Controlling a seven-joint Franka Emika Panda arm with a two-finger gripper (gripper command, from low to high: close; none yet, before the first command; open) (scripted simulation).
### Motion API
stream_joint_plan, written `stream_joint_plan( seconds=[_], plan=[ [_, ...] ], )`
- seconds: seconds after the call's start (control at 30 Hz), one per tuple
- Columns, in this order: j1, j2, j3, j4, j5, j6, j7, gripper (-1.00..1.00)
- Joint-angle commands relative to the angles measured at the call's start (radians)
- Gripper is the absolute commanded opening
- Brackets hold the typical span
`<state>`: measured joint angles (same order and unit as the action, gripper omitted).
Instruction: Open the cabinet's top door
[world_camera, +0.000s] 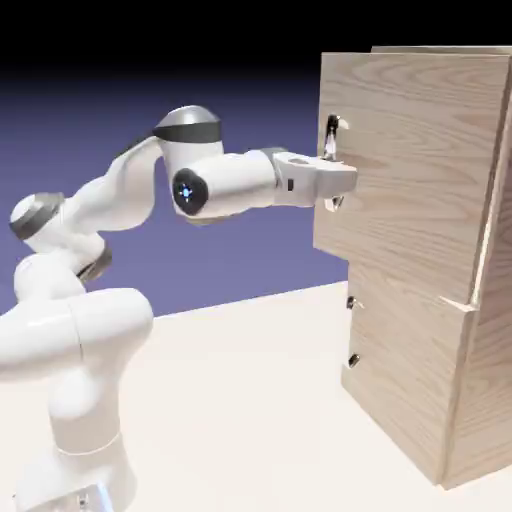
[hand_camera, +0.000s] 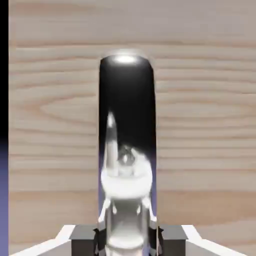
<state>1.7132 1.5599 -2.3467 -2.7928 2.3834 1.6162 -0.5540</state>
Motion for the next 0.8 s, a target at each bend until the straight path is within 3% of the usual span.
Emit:
stream_joint_plan(
  seconds=[0.0, 0.37, 0.77],
  plan=[
    [-0.008, -0.017, -0.021, -0.010, -0.017, -0.042, -0.018, -1.00],
    [-0.178, -0.282, -0.212, -0.010, -0.261, -0.521, -0.239, -1.00],
    [-0.444, -0.711, -0.219, 0.229, -0.648, -0.930, -0.570, -1.00]
  ],
)
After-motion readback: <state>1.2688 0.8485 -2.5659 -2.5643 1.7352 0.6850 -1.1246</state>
